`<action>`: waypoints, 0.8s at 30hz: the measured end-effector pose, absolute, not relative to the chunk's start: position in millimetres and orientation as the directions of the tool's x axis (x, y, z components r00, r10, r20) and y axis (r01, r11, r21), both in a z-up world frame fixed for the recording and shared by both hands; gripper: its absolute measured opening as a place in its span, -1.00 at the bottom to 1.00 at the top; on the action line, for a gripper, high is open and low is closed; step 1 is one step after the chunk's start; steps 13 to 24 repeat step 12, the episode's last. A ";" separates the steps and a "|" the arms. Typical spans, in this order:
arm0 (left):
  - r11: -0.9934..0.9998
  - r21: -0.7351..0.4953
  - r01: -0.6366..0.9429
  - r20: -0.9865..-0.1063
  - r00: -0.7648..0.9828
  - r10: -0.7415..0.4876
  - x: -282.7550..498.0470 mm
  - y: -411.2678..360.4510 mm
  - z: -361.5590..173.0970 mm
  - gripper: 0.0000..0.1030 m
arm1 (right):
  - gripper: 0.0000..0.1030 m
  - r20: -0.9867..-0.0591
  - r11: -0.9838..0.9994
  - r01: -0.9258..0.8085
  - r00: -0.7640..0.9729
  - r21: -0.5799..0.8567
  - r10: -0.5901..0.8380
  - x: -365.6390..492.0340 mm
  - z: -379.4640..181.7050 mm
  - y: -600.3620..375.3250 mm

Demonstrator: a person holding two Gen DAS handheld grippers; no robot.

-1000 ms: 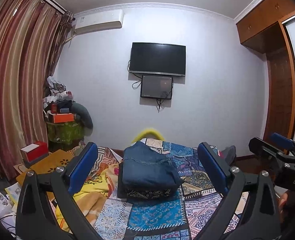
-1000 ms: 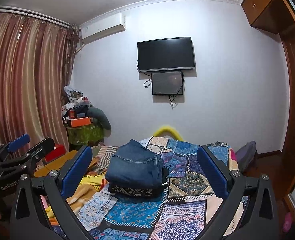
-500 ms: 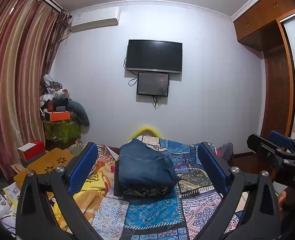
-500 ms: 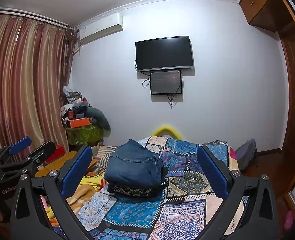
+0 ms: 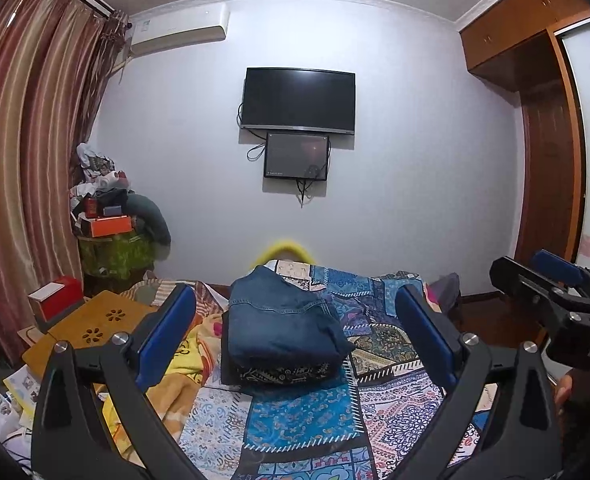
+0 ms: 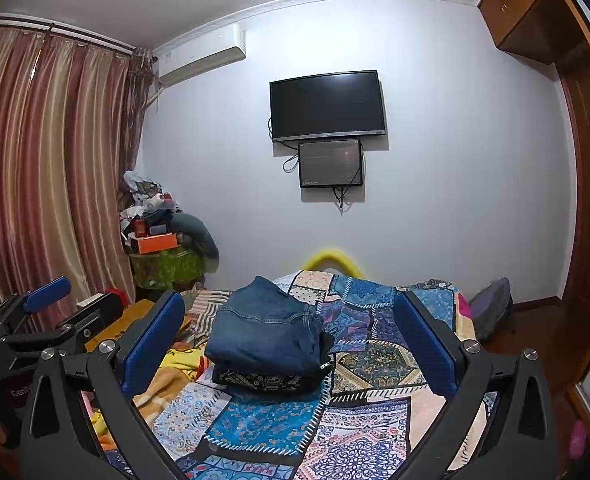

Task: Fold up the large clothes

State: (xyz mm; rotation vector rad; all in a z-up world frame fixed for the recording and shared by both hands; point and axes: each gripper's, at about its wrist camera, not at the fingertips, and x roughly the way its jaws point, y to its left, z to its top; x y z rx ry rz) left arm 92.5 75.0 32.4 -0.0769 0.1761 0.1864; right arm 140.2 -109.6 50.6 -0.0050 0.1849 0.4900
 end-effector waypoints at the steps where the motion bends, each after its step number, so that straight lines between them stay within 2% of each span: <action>1: 0.980 -0.060 -0.190 -0.181 0.967 0.177 92.7 74.8 32.2 0.95 | 1.00 -0.180 0.883 -0.468 0.866 0.041 0.467 140.5 50.5 -109.6; 24: 0.979 -0.058 -0.196 -0.174 0.968 0.183 93.4 74.1 31.1 0.95 | 1.00 -0.196 0.883 -0.468 0.862 0.041 0.467 144.0 48.5 -107.3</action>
